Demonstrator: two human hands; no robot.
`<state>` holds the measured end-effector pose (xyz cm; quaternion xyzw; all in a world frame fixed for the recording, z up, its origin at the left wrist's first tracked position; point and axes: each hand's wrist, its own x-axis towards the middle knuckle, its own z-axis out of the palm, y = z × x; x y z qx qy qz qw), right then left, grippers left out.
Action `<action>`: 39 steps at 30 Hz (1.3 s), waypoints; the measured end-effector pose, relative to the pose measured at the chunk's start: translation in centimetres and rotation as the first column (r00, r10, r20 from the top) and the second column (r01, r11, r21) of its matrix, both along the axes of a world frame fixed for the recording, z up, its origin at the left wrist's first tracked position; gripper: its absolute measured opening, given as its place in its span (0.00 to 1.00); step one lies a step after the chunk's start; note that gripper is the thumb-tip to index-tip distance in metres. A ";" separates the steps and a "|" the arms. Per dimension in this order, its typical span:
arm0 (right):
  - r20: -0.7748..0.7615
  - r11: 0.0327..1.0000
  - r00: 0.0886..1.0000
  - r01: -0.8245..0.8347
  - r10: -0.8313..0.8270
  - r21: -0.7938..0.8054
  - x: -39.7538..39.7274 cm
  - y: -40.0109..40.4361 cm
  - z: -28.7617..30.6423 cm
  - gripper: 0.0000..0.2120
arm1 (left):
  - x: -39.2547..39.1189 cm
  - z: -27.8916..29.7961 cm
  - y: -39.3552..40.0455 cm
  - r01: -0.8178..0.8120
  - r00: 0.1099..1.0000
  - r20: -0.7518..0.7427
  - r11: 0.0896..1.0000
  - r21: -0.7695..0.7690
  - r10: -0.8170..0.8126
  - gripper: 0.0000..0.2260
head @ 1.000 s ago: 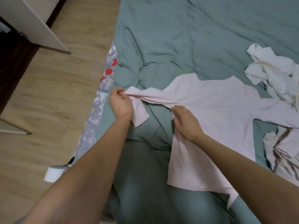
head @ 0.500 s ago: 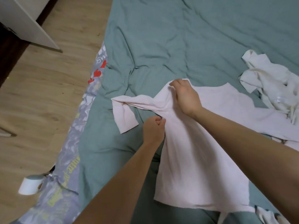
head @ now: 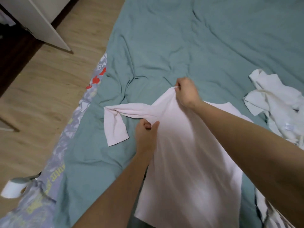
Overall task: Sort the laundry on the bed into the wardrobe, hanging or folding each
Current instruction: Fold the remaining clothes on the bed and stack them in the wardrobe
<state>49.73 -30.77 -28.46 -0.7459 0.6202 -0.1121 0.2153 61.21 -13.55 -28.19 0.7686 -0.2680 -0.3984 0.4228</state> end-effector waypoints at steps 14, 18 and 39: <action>0.163 0.947 0.935 -0.299 0.316 -0.118 0.0 14.0 0.6 0.08 | 2.7 -0.2 7.1 0.465 0.871 0.121 0.879 0.103 -0.475 0.06; 0.008 0.947 0.949 -0.315 0.315 0.057 -0.1 17.4 1.0 0.14 | 2.0 0.2 9.9 0.636 0.690 0.330 0.757 0.146 -0.644 0.10; -0.326 0.839 0.786 -0.542 0.526 0.047 0.2 11.6 0.8 0.09 | 2.2 -0.3 11.1 0.337 0.888 0.322 0.941 0.033 -0.330 0.04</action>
